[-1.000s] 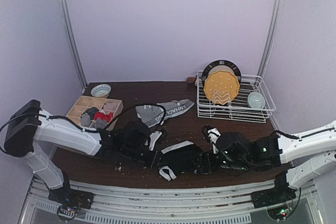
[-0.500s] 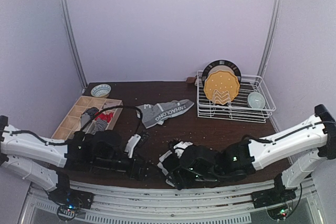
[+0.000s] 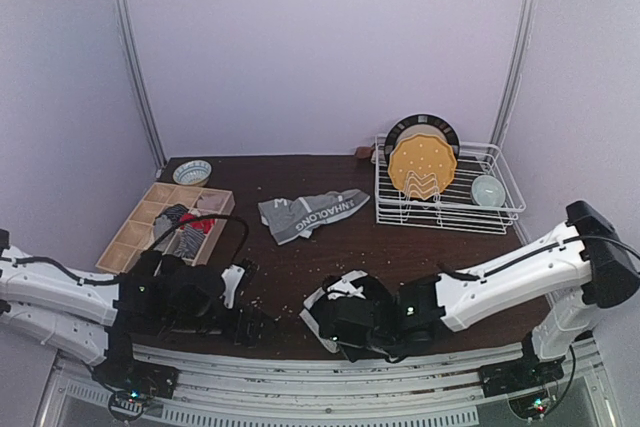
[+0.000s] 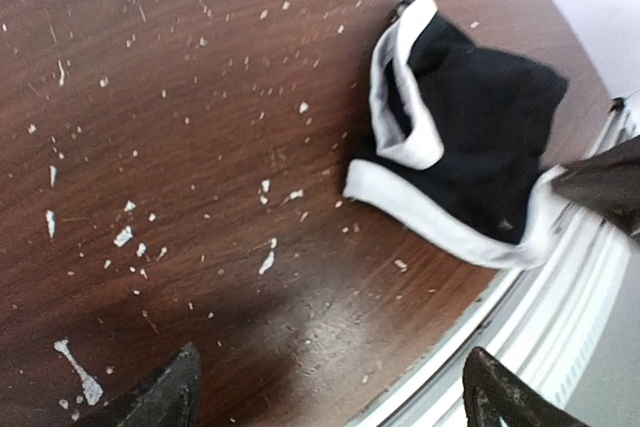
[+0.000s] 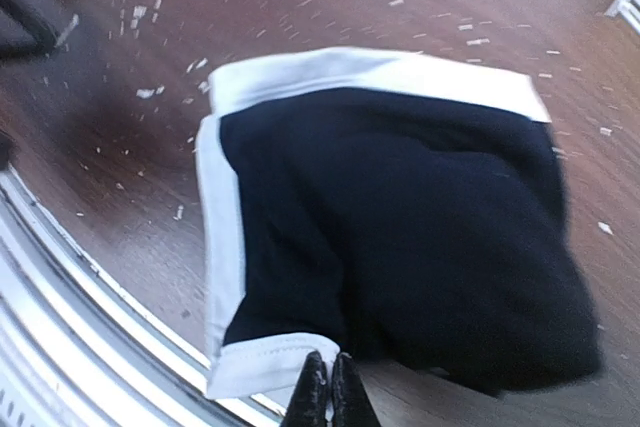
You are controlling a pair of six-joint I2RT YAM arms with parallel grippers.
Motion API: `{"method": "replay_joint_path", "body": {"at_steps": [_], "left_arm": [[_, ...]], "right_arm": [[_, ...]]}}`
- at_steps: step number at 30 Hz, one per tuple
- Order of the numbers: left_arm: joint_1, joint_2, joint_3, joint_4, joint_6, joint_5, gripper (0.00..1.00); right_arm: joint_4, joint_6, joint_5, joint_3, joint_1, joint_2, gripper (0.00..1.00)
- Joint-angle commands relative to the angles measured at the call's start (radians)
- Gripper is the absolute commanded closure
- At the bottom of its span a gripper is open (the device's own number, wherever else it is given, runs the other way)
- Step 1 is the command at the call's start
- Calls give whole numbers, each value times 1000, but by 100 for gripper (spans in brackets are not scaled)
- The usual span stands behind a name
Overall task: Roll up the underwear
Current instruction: Pick up the underwear from the center of the board, then place the underwear at the center of the board.
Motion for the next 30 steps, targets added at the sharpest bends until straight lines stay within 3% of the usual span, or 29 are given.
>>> {"method": "replay_joint_path", "body": {"at_steps": [1, 5, 8, 13, 16, 19, 22, 25, 27, 30], "left_arm": [[12, 136, 64, 103, 11, 30, 12], [26, 299, 138, 166, 19, 68, 12], [43, 396, 191, 206, -3, 76, 13], [68, 561, 280, 334, -18, 206, 15], [66, 653, 339, 426, -6, 319, 15], [66, 663, 337, 484, -8, 319, 15], [68, 550, 320, 382, 28, 188, 15], [67, 389, 314, 219, 85, 45, 14], [68, 288, 313, 141, 125, -9, 13], [68, 146, 308, 55, 163, -75, 12]], "right_arm": [[24, 20, 118, -139, -31, -284, 100], [21, 102, 215, -330, -104, -596, 100], [72, 151, 195, -495, -157, -751, 100], [85, 228, 180, -620, -158, -848, 100], [118, 195, 148, -639, -153, -876, 100], [146, 146, 137, -627, -147, -898, 100], [136, 5, 133, -514, -157, -917, 100], [10, -207, 154, -178, -172, -865, 100], [-9, -328, 80, -8, -171, -823, 100], [13, -388, -36, 114, -164, -779, 100]]}}
